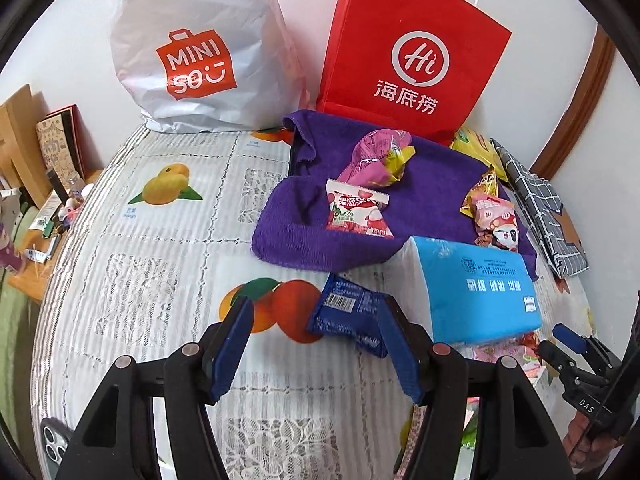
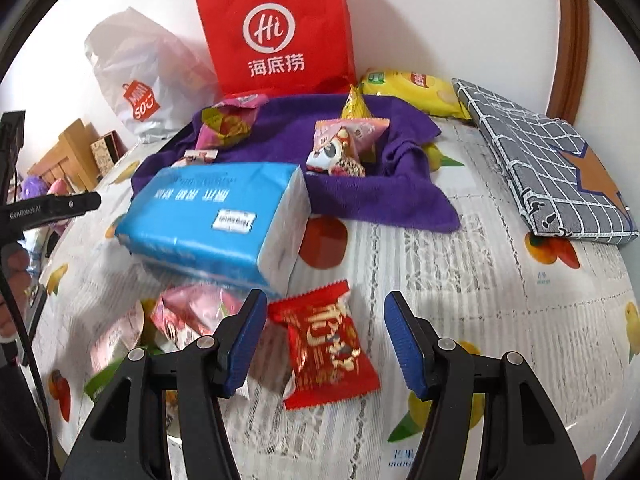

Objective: Organize snacks
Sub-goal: 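Move both tools back toward the remaining snacks beside the blue tissue pack, then grasp the red candy packet with the right tool while the left tool grasps the blue packet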

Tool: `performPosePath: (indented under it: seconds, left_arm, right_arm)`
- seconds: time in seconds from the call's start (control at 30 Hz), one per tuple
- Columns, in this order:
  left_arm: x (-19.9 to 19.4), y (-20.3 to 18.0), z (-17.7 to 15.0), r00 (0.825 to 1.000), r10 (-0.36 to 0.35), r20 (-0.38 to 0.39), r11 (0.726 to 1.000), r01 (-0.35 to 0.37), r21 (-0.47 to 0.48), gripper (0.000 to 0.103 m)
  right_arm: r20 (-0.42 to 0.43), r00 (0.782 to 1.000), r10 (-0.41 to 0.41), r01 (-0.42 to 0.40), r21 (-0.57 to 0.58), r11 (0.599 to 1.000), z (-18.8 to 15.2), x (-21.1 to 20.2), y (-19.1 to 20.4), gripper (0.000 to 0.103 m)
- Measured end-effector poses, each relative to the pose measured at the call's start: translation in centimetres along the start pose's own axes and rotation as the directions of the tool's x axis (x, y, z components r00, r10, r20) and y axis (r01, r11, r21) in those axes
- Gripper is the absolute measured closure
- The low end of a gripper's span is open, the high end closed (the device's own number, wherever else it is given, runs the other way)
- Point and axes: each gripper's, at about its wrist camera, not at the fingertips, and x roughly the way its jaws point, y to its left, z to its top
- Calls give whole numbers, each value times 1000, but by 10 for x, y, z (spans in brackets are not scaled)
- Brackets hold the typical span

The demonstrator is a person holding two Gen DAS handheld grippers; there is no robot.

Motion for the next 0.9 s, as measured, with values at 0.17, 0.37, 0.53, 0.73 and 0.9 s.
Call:
performPosePath:
  seconds: [0.17,0.37,0.53,0.73,0.9]
  left_arm:
    - [-6,0,-3,1000,4,4,1000,-4,3,41]
    - [-6,0,-5,1000,10,-5,1000,-10,-5,41]
    - [-2,-1,-7,1000,14,-24,1000,-14,-12,41]
    - [7,-7,-9,999,31,-44,1000,-31,5,41]
    - [17,-6,-6,997,47,-58,999,-47,8,41]
  right_arm:
    - [-28,1000,6,-6,5,1000,-9,6,-3,46]
    - [-57,998,-5,4,-7,1000,-15,17,-2,46]
    - [-52,998,-32,31,-29,999,-16,25,2,46]
    - [-25,997,-73,71,-59,996,-16,24,2,59]
    - [-5,996,-89,89,-12,996,-17,22,-13,59]
